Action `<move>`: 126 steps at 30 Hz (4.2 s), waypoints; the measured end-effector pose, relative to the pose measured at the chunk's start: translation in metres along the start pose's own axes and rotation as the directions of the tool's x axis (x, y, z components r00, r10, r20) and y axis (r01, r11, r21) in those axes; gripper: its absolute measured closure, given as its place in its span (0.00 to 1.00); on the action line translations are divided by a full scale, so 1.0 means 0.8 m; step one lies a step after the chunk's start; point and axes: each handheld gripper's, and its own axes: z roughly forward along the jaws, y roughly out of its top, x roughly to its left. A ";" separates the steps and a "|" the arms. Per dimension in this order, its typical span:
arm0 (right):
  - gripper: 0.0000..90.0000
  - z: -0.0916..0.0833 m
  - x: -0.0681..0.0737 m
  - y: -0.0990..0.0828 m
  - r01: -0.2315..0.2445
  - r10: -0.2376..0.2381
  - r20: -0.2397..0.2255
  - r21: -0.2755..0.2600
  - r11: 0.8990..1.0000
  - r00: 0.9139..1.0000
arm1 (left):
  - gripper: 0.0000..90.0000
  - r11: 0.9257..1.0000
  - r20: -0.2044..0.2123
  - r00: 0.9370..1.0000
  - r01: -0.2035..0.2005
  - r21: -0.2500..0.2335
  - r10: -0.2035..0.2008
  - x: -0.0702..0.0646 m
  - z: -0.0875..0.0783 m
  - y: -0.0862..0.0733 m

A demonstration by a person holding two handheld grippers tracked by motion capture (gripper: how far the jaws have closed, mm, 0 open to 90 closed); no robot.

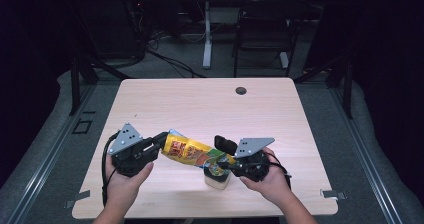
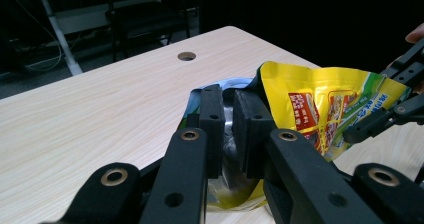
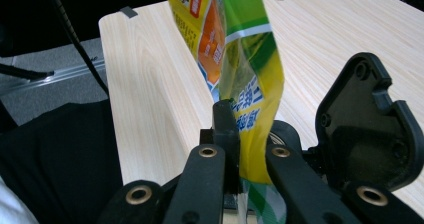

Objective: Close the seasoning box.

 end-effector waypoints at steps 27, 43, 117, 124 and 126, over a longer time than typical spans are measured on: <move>0.94 0.003 -0.005 0.002 -0.046 0.046 0.013 -0.015 0.999 0.999 | 0.92 1.000 0.003 1.000 0.009 0.001 -0.009 0.005 -0.002 -0.001; 0.99 -0.001 -0.004 0.004 -0.107 0.110 0.043 -0.070 0.992 0.993 | 0.95 1.000 0.024 1.000 -0.001 -0.022 0.002 -0.003 -0.006 0.005; 0.97 -0.001 0.003 0.007 -0.086 0.089 0.047 -0.066 0.994 0.995 | 0.95 1.000 0.019 1.000 0.014 -0.008 -0.014 0.002 -0.005 0.001; 0.97 0.000 0.004 0.010 -0.081 0.085 0.050 -0.077 0.994 0.995 | 0.95 1.000 0.013 1.000 0.004 -0.023 -0.004 0.000 -0.010 0.002; 0.97 0.005 0.003 0.008 -0.079 0.081 0.043 -0.049 0.996 0.996 | 0.94 1.000 0.011 1.000 -0.002 0.000 0.002 0.000 -0.006 0.001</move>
